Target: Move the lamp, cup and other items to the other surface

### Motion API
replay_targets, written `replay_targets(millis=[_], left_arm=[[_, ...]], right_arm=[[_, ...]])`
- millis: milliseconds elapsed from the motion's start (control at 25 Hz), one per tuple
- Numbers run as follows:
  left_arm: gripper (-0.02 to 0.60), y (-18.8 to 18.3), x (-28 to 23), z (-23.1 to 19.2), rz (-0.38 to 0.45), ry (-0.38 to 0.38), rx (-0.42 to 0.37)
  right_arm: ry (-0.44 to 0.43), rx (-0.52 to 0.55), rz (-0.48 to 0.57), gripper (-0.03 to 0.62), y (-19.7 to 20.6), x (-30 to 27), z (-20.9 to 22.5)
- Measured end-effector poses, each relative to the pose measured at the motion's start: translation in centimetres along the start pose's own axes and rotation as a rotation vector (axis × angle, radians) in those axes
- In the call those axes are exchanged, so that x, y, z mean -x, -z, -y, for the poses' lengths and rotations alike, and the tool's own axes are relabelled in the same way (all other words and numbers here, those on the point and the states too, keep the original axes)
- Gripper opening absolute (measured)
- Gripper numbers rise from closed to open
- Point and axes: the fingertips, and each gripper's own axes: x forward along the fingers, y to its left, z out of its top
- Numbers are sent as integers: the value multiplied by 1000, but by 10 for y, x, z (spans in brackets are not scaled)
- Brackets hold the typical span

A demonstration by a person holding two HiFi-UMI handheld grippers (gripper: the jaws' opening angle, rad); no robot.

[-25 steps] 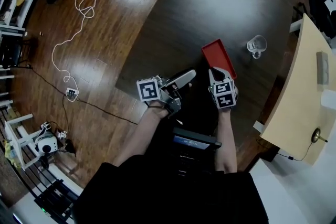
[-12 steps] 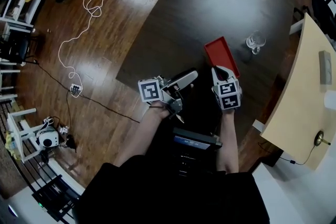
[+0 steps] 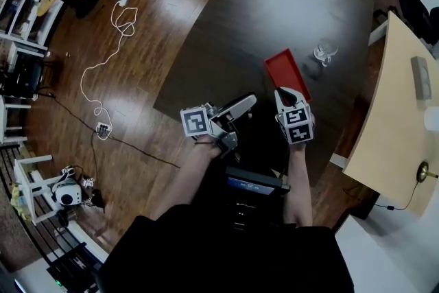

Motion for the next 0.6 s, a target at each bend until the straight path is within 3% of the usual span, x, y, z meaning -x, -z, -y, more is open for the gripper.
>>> replay_targets(millis=[280,600], left_arm=[[129,-1,3,23,-86,84,10],[129,6,16,42,-212,183,65]], right_arm=[[126,-32,28,35,-12,28,1],[243,-168,59,35,-7,67,-24]])
